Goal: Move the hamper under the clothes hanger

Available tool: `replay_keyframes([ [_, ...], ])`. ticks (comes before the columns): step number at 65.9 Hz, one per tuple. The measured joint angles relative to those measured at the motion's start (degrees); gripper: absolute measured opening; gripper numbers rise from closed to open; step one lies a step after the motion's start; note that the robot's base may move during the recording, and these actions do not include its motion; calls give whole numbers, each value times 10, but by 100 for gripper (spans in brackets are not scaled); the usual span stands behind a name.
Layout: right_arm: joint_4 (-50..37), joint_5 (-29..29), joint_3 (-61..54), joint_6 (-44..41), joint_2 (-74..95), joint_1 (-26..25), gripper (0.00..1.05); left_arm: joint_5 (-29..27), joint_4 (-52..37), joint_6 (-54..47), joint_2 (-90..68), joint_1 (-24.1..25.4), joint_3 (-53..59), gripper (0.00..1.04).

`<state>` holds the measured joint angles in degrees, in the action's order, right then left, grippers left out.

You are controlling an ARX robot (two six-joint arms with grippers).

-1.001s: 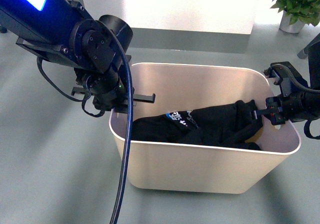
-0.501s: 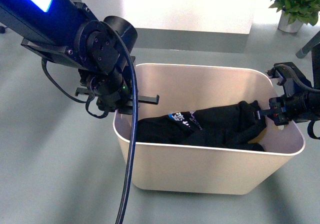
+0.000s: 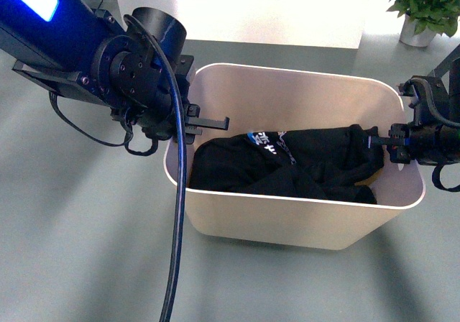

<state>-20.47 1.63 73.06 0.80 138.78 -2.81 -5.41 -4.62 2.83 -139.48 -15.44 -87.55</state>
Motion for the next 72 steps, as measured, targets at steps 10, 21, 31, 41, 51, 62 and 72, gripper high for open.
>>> replay_keyframes([
  [10,48,4,33,1,14,2,6,-9,55,-10,-17,0,-38,5],
  [21,111,0,79,-3,35,4,6,-16,114,-14,-47,-1,-89,5],
  [31,154,-9,123,-8,54,4,6,-17,139,-12,-77,-1,-134,5],
  [41,184,-16,176,-21,69,4,6,-17,152,-10,-100,-1,-179,5],
  [51,196,-18,214,-24,89,7,6,-25,160,-8,-116,-1,-209,5],
  [62,193,-16,223,-24,110,10,6,-29,163,-8,-129,-1,-218,5],
  [72,186,-15,226,-24,128,12,6,-31,161,-7,-143,0,-219,5],
])
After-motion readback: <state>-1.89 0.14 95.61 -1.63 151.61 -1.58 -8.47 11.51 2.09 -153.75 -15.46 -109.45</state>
